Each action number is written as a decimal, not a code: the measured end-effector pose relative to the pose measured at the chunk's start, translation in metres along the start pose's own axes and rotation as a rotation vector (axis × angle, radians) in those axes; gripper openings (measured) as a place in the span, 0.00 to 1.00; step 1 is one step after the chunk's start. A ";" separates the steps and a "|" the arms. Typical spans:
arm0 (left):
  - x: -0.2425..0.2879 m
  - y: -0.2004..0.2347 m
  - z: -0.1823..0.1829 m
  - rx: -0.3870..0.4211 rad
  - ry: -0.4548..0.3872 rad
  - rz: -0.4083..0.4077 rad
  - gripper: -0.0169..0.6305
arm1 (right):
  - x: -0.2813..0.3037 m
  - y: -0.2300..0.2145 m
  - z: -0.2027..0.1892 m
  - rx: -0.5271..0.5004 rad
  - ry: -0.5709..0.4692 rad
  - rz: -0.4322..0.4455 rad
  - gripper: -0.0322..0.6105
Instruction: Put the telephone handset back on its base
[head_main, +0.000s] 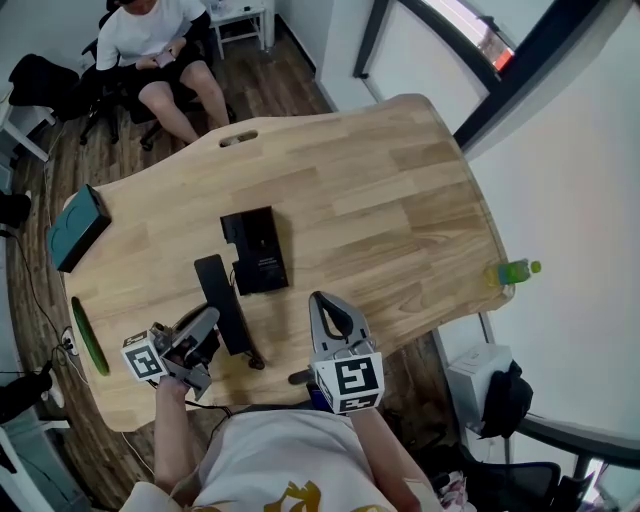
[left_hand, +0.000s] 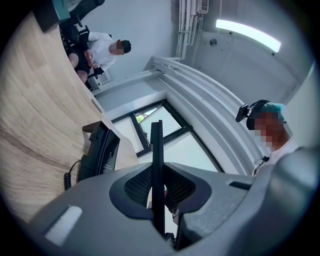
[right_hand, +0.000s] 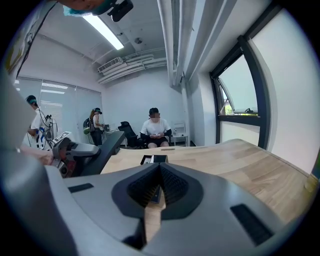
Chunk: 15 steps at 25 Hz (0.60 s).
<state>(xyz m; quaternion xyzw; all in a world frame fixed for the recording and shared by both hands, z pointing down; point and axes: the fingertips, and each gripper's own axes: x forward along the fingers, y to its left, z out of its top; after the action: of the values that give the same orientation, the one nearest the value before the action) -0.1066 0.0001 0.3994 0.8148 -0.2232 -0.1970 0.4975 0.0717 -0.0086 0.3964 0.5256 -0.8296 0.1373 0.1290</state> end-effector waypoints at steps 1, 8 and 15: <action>0.002 0.001 0.000 -0.002 0.002 -0.001 0.13 | 0.001 -0.001 -0.001 0.000 0.003 -0.001 0.05; 0.005 0.012 -0.006 -0.024 0.014 0.010 0.13 | 0.007 -0.007 -0.013 0.013 0.034 0.000 0.05; 0.004 0.025 -0.007 -0.040 0.020 0.026 0.13 | 0.014 -0.012 -0.022 0.026 0.055 -0.002 0.05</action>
<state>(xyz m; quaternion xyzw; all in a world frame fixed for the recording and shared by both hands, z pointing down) -0.1042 -0.0072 0.4241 0.8036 -0.2245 -0.1868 0.5185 0.0780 -0.0177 0.4227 0.5242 -0.8233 0.1624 0.1450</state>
